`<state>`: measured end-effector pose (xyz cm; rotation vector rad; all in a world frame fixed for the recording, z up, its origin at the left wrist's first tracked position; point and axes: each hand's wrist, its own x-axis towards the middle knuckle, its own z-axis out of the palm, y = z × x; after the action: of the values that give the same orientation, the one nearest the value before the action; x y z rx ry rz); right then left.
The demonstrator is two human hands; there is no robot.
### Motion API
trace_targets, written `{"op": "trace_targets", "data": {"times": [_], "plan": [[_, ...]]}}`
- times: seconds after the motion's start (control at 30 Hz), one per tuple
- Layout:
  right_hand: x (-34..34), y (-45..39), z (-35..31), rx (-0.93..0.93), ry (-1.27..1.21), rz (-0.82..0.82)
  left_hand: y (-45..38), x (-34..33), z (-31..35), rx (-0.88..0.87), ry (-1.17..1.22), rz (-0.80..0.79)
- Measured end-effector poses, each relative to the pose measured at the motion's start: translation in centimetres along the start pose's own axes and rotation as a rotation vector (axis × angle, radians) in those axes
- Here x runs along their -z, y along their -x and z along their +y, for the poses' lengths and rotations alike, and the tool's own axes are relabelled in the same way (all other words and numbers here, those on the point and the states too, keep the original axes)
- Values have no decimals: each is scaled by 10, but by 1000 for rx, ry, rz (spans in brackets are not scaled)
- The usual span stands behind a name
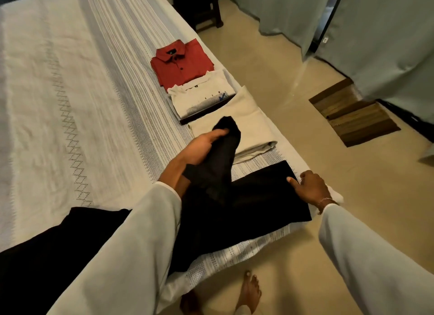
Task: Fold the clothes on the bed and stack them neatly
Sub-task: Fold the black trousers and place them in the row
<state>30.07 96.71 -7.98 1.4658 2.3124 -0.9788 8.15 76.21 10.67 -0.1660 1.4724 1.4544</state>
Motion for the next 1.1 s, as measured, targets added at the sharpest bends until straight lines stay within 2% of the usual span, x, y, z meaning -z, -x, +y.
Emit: {"op": "trace_targets", "data": {"times": [0.1, 0.23, 0.37, 0.43, 0.5, 0.53, 0.6, 0.63, 0.67, 0.7, 0.77, 0.83, 0.9, 1.0, 1.07, 1.1], "plan": [[-10, -7, -9, -58, 12, -28, -7, -26, -14, 109, -84, -24], [-8, -11, -12, 112, -46, 28, -2, -62, -26, 177, -140, -95], [-1, -7, -6, 153, -72, 114, -8, -92, -47, 98, -243, -77], [2, -3, -5, 142, -90, 231, -20, -102, -62, -13, -447, 15], [15, 9, -16, 99, -278, 316, -21, -114, -76, -146, -691, 155], [25, 17, -26, 45, -474, 217, -21, -119, -83, -199, -745, 209], [45, 27, -40, -59, -839, -277, -23, -131, -98, -246, -745, 234], [52, 29, -44, -45, -896, -483, -28, -135, -106, -248, -744, 205], [56, 27, -44, 3, -894, -607, -33, -139, -113, -228, -759, 147], [56, 25, -45, 58, -880, -634, -40, -140, -119, -173, -783, 73], [49, 12, -39, 126, -861, -514, -47, -139, -129, -100, -800, -63], [38, -9, -28, 171, -731, -290, -50, -131, -140, -225, -914, -45], [28, -28, -17, 227, -455, -102, -52, -117, -154, -400, -1042, 100], [12, -40, -11, 280, -85, 69, -53, -88, -180, -627, -1234, 319], [2, -36, -10, 294, 67, 151, -60, -65, -200, -692, -1410, 422], [-4, -33, -7, 305, 129, 199, -64, -53, -209, -656, -1478, 433]]}}
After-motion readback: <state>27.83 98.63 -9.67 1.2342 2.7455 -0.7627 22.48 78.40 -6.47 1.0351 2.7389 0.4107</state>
